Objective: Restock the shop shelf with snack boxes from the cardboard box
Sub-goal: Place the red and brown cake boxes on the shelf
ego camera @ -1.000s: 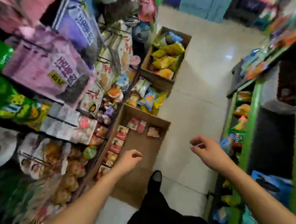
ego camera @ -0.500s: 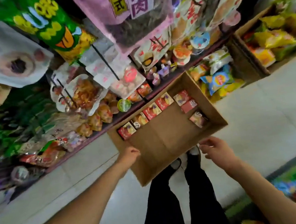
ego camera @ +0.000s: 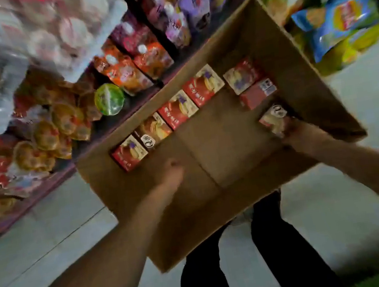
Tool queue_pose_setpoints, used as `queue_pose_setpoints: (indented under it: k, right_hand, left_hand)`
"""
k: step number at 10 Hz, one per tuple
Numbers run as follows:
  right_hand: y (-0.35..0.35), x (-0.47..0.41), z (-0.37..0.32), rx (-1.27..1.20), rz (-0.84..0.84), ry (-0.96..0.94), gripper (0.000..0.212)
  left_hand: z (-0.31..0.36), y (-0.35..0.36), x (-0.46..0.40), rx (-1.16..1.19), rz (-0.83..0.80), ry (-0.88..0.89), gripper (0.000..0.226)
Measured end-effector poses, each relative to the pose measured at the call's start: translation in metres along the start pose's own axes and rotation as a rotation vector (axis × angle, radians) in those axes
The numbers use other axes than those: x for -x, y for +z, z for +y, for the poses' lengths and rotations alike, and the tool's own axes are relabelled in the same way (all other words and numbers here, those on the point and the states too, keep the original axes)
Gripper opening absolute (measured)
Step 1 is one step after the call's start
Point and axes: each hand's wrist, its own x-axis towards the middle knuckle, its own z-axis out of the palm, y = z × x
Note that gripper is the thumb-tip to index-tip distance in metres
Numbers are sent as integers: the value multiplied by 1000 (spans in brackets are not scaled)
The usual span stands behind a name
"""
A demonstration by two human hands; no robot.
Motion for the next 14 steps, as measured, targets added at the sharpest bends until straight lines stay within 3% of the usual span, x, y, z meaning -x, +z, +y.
queue_pose_setpoints:
  k: [2,3,4,6,7,8,9,11,12,13,14]
  right_hand:
    - [23,-98,14,170,87,7,59]
    - [39,-125,21,74,136,47,70]
    - [68,-132,20,120,69,63,74]
    - [84,-144,-1,35,17,125,52]
    - [119,-130,-22,32,-75,2,53]
    - [147,-128,-41,-56,-106,0,51]
    - [162,-123,-50,-77,-57,31,45]
    - [174,-104,-48,-95,-120,20,36]
    - [169,-101,-42,-60,-152,29,24]
    - [163,-101,-35,-80,-129,59,13]
    - [161,-108,-31,-92,-136,101,40]
  left_hand:
    - [28,-52,-119,-95,406,122,52]
    - [23,-50,-141,-361,363,224,67]
    - [15,-45,-148,-533,349,232,90]
    - [19,-32,-156,-493,434,313,73]
    - [14,-29,-161,-421,504,389,59]
    - [4,-35,-166,-366,533,471,65]
    - [0,-37,-167,-424,511,489,83]
    - [12,-37,-165,-603,467,351,64]
    - [18,-33,-166,-569,379,348,70]
    - [17,-23,-169,-382,101,371,102]
    - [14,-16,-178,-430,59,306,125]
